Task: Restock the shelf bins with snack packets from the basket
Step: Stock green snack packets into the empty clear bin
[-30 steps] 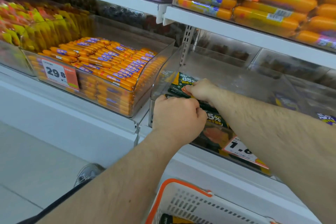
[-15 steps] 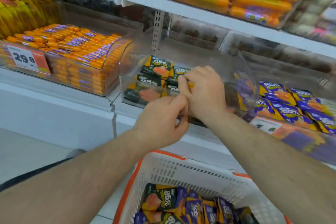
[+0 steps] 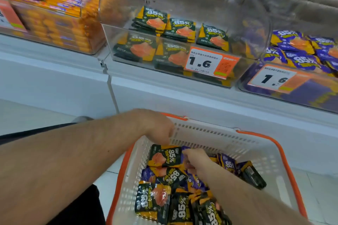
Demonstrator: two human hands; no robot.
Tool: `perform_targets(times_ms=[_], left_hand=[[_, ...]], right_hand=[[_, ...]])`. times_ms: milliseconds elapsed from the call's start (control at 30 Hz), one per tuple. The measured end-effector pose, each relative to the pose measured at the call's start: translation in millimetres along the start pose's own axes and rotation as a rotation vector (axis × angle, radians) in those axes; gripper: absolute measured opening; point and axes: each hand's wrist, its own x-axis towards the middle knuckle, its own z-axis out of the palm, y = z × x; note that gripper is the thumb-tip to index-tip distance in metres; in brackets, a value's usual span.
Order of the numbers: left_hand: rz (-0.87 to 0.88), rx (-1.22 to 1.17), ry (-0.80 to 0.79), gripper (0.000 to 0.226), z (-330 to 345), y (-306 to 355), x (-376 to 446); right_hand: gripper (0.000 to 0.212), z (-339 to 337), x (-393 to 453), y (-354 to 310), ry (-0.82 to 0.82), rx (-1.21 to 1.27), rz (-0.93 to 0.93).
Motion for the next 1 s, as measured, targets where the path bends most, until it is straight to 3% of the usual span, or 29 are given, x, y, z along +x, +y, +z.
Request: perform_targets(times_ms=[100,200,300,367,500,667,867,1000], left_hand=[[-0.007,-0.055,0.006,0.037,2,0,5],[-0.022,-0.066,-0.02,0.038,2,-3,7],[-0.033,-0.095,-0.015,0.038,1,-5,6],[-0.035,-0.107,-0.009,0.038,1,-6,7],[-0.052,-0.106,-0.014,0.039,-1,-7,11],[-0.051,-0.102,-0.008,0.038,-5,-4,13],[-0.078,-0.098,0.041,0.038,-9,-4,17],[-0.098,-0.128,0.059,0.049,-6,-7,16]], right_hand=[[0.028,25,11,14,-0.053,0.13,0.179],[0.036,44,18,15,-0.098,0.468,0.33],[0.036,53,26,13,-0.067,0.768,0.395],[0.032,61,33,16,-0.034,0.826,0.388],[0.011,69,43,22,0.026,0.725,0.31],[0.013,49,39,20,0.009,0.584,0.261],[0.009,12,10,13,0.077,0.017,-0.153],[0.022,-12,-16,-8,0.061,-0.116,-0.358]])
